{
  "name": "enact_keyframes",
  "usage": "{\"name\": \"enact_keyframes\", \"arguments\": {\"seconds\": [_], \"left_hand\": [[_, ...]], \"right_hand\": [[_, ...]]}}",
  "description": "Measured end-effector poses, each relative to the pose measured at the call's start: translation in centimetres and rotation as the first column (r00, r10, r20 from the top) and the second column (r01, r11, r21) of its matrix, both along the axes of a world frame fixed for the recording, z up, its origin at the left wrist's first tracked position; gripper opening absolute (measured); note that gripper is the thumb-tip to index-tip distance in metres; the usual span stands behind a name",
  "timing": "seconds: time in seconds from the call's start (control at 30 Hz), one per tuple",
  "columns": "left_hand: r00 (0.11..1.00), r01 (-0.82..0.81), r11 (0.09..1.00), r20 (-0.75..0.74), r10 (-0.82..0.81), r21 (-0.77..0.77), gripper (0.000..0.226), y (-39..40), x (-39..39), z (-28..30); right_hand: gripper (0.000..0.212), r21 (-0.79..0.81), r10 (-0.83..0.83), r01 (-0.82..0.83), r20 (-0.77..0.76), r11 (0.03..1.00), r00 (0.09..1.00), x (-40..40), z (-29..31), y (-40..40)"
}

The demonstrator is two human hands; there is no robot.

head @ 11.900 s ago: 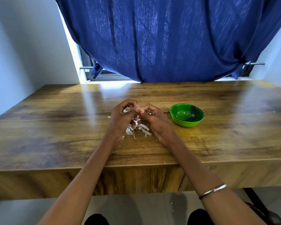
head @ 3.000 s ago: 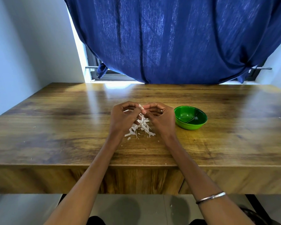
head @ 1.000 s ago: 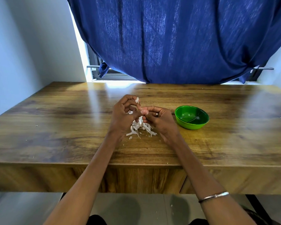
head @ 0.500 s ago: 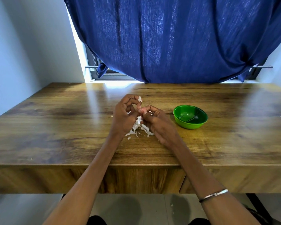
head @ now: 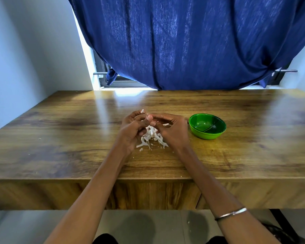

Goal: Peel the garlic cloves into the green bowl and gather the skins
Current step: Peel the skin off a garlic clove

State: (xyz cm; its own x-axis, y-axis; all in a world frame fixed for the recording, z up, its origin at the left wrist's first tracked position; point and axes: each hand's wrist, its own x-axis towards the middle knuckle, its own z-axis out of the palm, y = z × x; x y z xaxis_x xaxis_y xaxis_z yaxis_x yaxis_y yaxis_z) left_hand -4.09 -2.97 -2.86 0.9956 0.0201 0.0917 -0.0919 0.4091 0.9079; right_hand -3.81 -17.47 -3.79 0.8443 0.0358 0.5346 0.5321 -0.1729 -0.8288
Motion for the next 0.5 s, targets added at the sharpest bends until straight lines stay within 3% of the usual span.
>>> {"name": "enact_keyframes", "arguments": {"seconds": [0.13, 0.23, 0.5], "left_hand": [[0.996, 0.059, 0.996, -0.064, -0.064, -0.067, 0.022, 0.33, 0.49, -0.23], [0.99, 0.102, 0.991, -0.088, -0.11, -0.088, 0.026, 0.44, 0.67, -0.4], [0.99, 0.13, 0.991, -0.047, -0.131, -0.023, 0.019, 0.27, 0.53, -0.36]], "right_hand": [[0.015, 0.056, 0.093, -0.089, -0.076, 0.994, 0.993, 0.13, 0.26, -0.14], [0.012, 0.11, 0.171, -0.154, -0.162, 0.982, 0.972, 0.18, 0.34, -0.21], [0.012, 0.149, 0.216, -0.186, -0.223, 0.971, 0.95, 0.04, 0.5, -0.14]]}}
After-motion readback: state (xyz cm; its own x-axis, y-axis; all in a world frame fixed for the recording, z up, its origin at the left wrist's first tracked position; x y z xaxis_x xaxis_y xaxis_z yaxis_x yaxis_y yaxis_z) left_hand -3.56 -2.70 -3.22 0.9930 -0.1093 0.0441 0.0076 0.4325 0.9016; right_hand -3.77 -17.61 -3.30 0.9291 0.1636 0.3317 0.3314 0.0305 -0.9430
